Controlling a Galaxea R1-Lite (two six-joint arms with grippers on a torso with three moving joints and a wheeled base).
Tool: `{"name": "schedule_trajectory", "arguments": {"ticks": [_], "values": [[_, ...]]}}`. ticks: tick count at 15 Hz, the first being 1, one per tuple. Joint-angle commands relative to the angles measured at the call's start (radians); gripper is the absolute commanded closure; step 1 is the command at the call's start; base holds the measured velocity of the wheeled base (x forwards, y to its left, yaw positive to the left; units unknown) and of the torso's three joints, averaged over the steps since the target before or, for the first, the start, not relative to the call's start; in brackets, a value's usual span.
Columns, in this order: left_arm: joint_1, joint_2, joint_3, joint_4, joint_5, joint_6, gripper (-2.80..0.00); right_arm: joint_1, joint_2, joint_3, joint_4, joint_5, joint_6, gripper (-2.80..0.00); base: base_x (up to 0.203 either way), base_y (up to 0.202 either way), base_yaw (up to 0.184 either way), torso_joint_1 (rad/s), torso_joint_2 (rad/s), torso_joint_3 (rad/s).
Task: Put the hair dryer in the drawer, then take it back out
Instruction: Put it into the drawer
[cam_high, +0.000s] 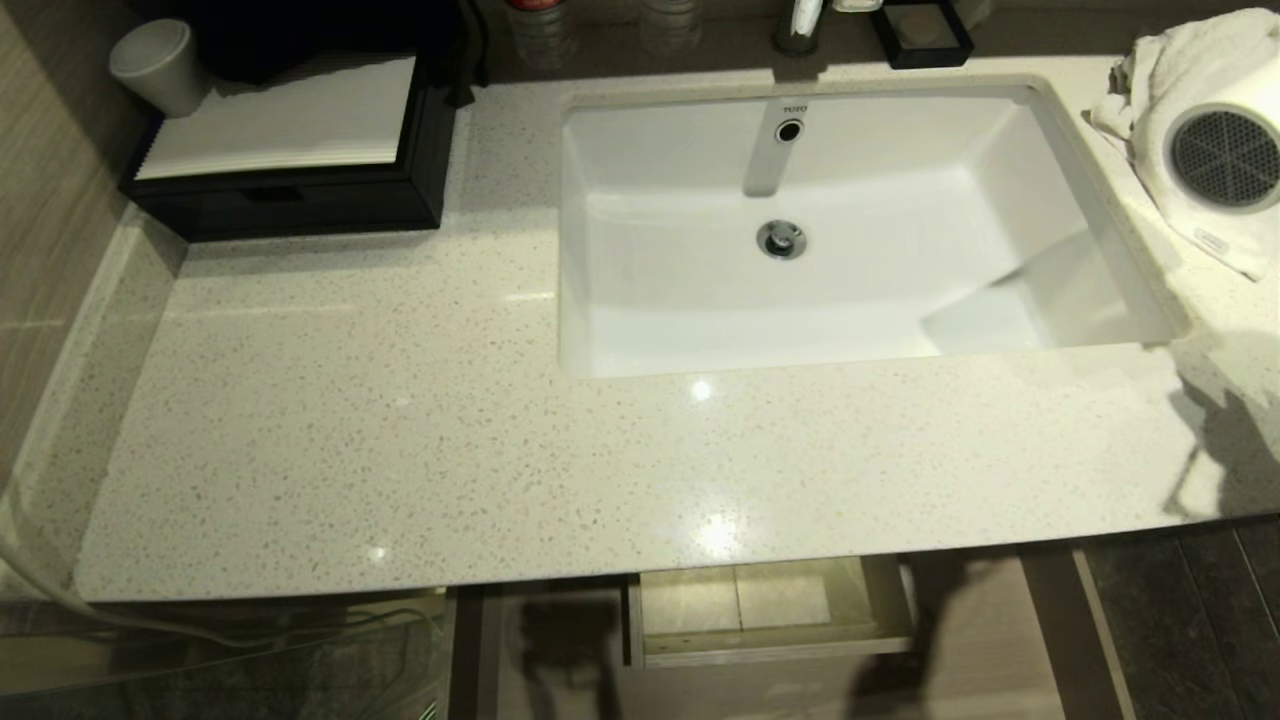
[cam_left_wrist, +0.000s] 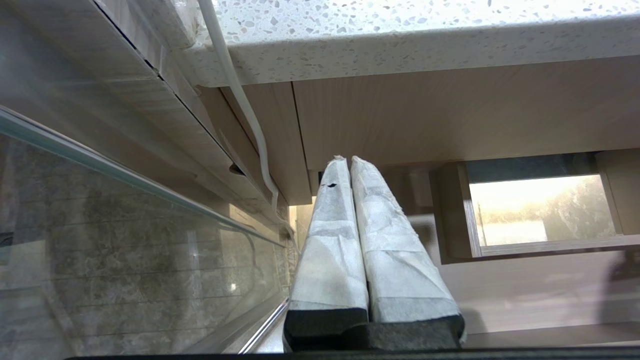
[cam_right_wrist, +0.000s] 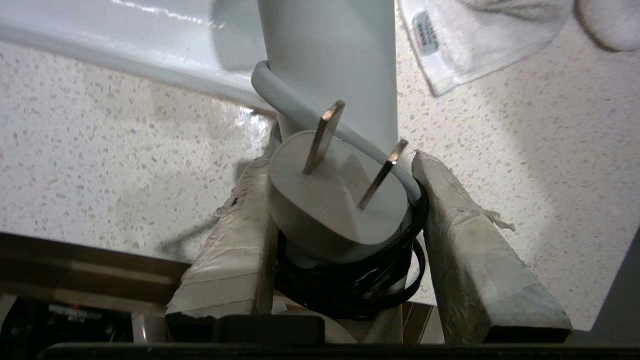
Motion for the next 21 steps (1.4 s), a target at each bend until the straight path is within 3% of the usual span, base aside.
{"name": "schedule_trajectory", "arguments": {"ticks": [1,3,4,8,15,21], "values": [[0.000,0.000,0.000,0.000,0.000,-0.001,0.00,0.048,-0.078,0.039,-0.053,-0.081,0.047,0.00,0.000,0.000,0.000,0.000,0.00,0.000],[0.000,0.000,0.002,0.000,0.000,-0.001,0.00,0.117,-0.116,0.076,-0.099,-0.299,0.101,0.00,0.000,0.000,0.000,0.000,0.00,0.000],[0.000,0.000,0.001,0.000,0.000,-0.001,0.00,0.135,-0.148,0.105,-0.122,-0.352,0.118,0.00,0.000,0.000,0.000,0.000,0.00,0.000],[0.000,0.000,0.000,0.000,0.000,-0.001,0.00,0.142,-0.230,0.167,-0.164,-0.367,0.129,0.00,0.000,0.000,0.000,-0.096,0.08,-0.022],[0.000,0.000,0.000,0.000,0.000,-0.001,0.00,0.157,-0.359,0.302,-0.252,-0.367,0.128,0.00,0.000,0.000,0.000,-0.351,0.23,-0.108],[0.000,0.000,0.000,0.000,0.000,-0.001,0.00,0.159,-0.391,0.335,-0.281,-0.367,0.128,0.00,0.000,0.000,0.000,-0.334,0.16,-0.179]]}}
